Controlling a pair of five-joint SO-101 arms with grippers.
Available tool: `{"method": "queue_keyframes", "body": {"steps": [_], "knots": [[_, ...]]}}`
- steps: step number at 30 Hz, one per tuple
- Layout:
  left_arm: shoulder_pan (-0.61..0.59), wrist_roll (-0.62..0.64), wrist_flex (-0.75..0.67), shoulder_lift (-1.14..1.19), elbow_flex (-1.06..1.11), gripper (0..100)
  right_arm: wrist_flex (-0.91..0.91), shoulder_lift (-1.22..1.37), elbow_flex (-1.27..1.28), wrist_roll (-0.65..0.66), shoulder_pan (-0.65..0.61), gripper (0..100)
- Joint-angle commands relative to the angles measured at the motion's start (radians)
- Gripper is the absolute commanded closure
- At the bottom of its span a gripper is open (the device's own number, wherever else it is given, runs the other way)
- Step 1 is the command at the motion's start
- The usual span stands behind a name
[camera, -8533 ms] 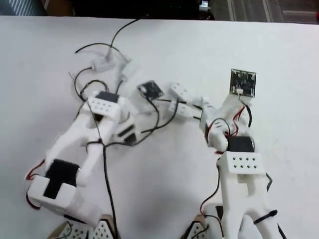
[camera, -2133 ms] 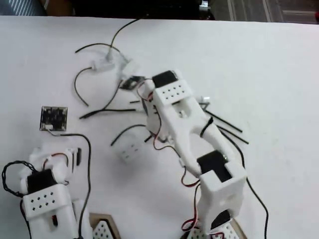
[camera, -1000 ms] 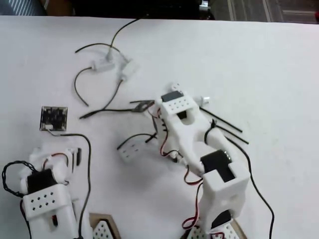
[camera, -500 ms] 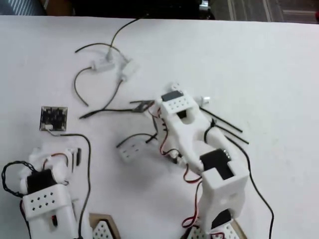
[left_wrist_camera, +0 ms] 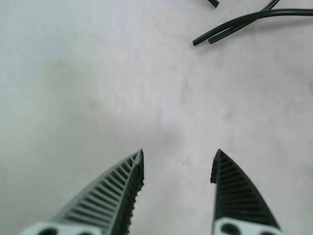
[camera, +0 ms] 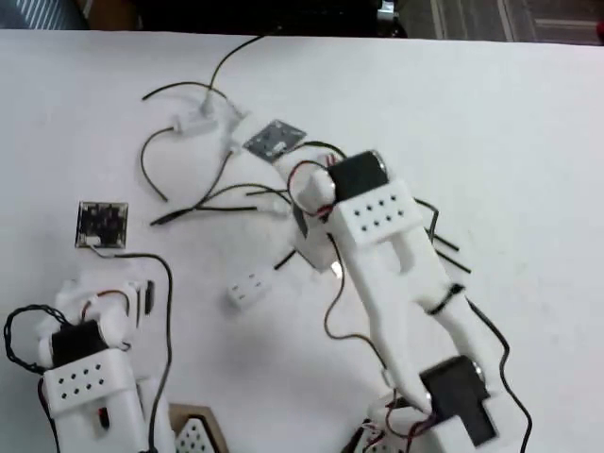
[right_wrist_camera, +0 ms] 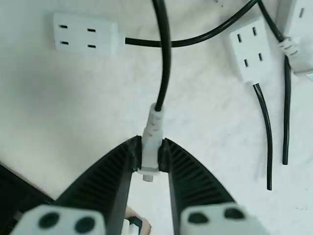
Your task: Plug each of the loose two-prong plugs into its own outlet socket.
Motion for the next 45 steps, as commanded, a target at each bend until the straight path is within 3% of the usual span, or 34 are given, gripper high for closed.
{"method": "queue_keyframes", "body": {"steps": [1,4,7,19,29,38,45], "knots": [[-0.002,0.005,-0.018,-0.018,-0.003,77,0.007,-0.114,-0.005,-0.192,-0.070,98.1],[-0.002,0.005,-0.018,-0.018,-0.003,77,0.005,-0.163,0.040,-0.362,-0.140,98.1],[-0.002,0.005,-0.018,-0.018,-0.003,77,-0.064,-0.220,0.104,-0.420,-0.196,98.1],[-0.002,0.006,-0.020,-0.018,-0.003,77,-0.736,-0.714,0.764,-0.423,-0.213,98.1],[-0.002,0.008,-0.020,-0.018,-0.003,77,-1.009,-0.986,1.082,-0.417,-0.260,98.1],[-0.002,0.008,-0.020,-0.018,-0.003,77,-1.371,-1.004,1.355,-0.414,-0.321,98.1],[-0.002,0.008,-0.020,-0.018,-0.003,77,-1.405,-1.003,1.389,-0.423,-0.381,98.1]]}}
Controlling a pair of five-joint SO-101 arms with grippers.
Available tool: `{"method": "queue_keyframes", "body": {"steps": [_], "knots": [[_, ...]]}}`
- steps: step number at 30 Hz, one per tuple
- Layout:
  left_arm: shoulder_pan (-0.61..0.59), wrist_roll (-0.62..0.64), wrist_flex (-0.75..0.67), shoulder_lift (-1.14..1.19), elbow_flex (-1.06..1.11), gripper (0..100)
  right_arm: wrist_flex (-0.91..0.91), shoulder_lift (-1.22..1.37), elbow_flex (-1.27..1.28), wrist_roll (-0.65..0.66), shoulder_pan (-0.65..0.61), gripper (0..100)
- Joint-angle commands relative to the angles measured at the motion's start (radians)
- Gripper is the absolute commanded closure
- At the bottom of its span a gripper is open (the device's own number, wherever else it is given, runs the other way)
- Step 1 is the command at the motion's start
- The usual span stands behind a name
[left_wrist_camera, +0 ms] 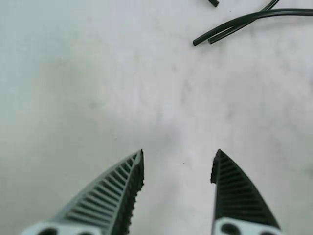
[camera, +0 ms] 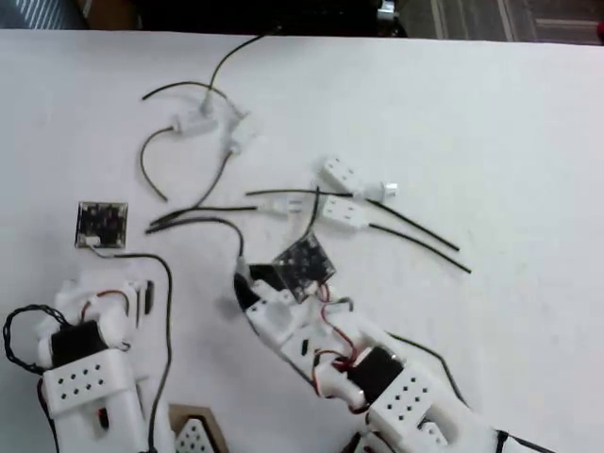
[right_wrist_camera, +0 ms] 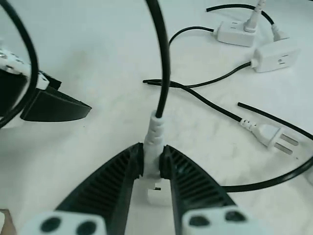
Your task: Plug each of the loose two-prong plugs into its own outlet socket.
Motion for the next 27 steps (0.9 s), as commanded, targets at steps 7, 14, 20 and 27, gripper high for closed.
{"method": "queue_keyframes", "body": {"steps": [7,14,20,27], "knots": [[-0.002,0.008,-0.020,-0.018,-0.003,77,-0.090,0.062,0.014,-0.058,-0.039,98.1],[-0.002,0.008,-0.020,-0.018,-0.003,77,-0.346,0.358,0.011,-0.066,-0.033,98.1],[-0.002,0.008,-0.020,-0.018,-0.003,77,-0.466,0.547,-0.011,-0.008,0.008,98.1],[-0.002,0.008,-0.020,-0.018,-0.003,77,-0.501,0.613,-0.011,-0.003,0.015,98.1]]}}
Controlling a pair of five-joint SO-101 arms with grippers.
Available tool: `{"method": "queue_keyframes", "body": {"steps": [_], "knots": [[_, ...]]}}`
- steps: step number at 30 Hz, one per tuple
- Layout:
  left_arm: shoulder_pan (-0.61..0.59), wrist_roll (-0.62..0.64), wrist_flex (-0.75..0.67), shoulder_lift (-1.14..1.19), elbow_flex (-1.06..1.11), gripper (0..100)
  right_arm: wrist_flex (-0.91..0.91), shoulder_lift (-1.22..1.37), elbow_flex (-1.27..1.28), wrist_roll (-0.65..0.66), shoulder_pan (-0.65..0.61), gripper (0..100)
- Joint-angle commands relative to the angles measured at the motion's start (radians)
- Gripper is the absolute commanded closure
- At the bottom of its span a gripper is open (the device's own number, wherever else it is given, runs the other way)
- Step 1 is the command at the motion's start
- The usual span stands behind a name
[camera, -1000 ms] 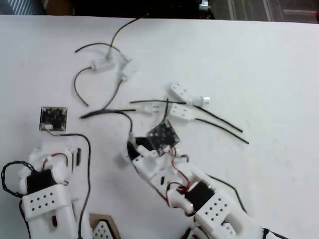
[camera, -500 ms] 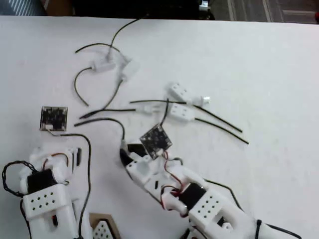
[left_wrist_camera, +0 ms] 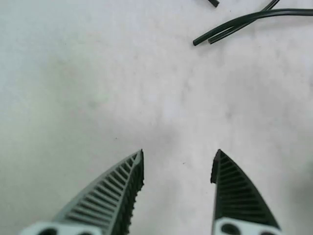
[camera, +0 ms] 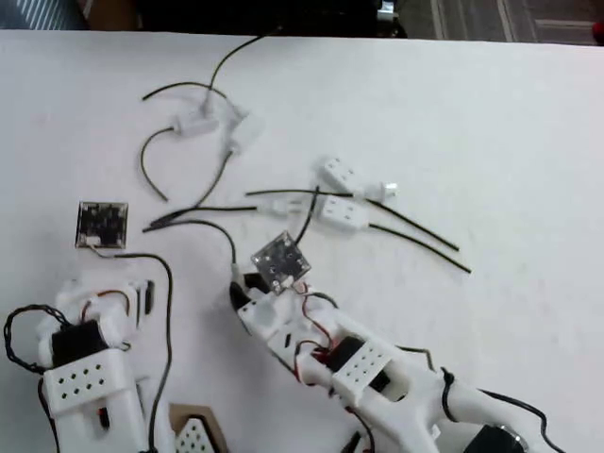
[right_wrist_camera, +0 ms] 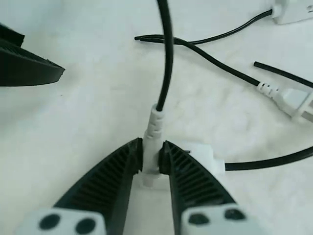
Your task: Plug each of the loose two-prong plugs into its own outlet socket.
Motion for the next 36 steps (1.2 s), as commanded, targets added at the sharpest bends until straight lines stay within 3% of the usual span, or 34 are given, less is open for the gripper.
{"method": "queue_keyframes", "body": {"steps": [1,6,13,19,30,36], "knots": [[-0.002,0.008,-0.018,-0.018,-0.003,77,-0.015,0.007,-0.028,0.011,0.012,98.1],[0.061,0.011,-0.032,-0.019,-0.028,77,-0.002,-0.148,-0.023,0.012,0.010,98.1],[0.199,0.218,-0.061,-0.019,-0.173,77,0.298,-0.550,-0.026,0.008,0.010,98.1],[0.343,0.278,-0.166,-0.019,-0.186,77,0.509,-0.814,-0.003,0.003,-0.048,98.1],[0.539,0.290,-0.164,-0.036,-0.195,77,0.547,-0.889,0.063,0.011,-0.054,98.2],[0.621,0.284,-0.021,-0.239,-0.222,77,0.547,-0.889,0.071,0.011,-0.054,98.2]]}}
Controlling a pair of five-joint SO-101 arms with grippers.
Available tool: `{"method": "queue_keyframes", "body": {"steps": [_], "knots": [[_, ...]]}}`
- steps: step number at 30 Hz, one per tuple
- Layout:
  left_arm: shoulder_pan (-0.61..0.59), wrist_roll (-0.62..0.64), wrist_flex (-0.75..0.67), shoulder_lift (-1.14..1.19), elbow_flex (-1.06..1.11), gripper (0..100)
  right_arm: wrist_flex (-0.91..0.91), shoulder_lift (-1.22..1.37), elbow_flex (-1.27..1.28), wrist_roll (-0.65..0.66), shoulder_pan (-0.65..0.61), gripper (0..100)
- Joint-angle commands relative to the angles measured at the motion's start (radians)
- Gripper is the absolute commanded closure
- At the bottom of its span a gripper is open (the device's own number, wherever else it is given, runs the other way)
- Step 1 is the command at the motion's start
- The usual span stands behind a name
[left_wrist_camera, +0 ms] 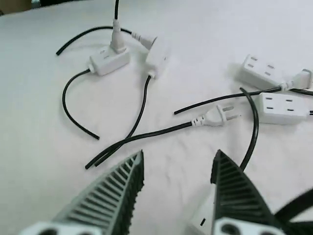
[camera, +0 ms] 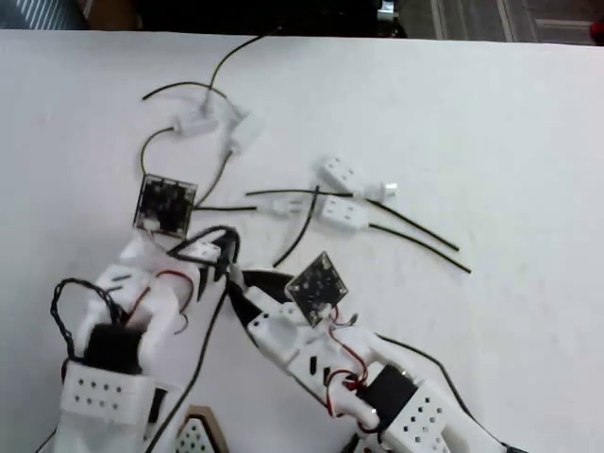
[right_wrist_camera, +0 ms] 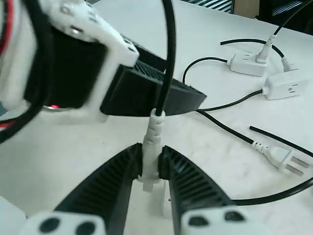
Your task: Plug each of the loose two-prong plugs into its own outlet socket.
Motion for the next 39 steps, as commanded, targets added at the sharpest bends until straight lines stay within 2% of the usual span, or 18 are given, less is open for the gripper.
{"method": "queue_keyframes", "body": {"steps": [1,5,9,22,25,30,35,39], "knots": [[0.070,0.003,0.077,-0.150,-0.044,77,0.005,-0.018,-0.005,0.011,-0.008,98.2],[0.128,0.002,0.118,-0.282,0.021,77,0.005,-0.018,-0.003,0.011,-0.008,98.2],[0.094,0.002,0.115,-0.312,0.051,77,0.005,-0.018,-0.003,0.011,-0.007,98.2],[-0.395,0.008,0.072,-0.312,0.057,77,0.045,0.019,-0.003,0.012,-0.001,98.2],[-0.444,0.009,0.066,-0.315,0.095,77,-0.022,0.137,-0.009,0.012,-0.001,98.2],[-0.444,0.009,0.066,-0.315,0.130,77,-0.189,0.440,-0.091,0.055,0.039,98.2],[-0.444,0.009,0.072,-0.315,0.132,77,-0.277,0.759,-0.216,0.060,0.064,98.1],[-0.446,0.009,0.072,-0.315,0.135,77,-0.344,0.886,-0.238,0.063,0.065,98.1]]}}
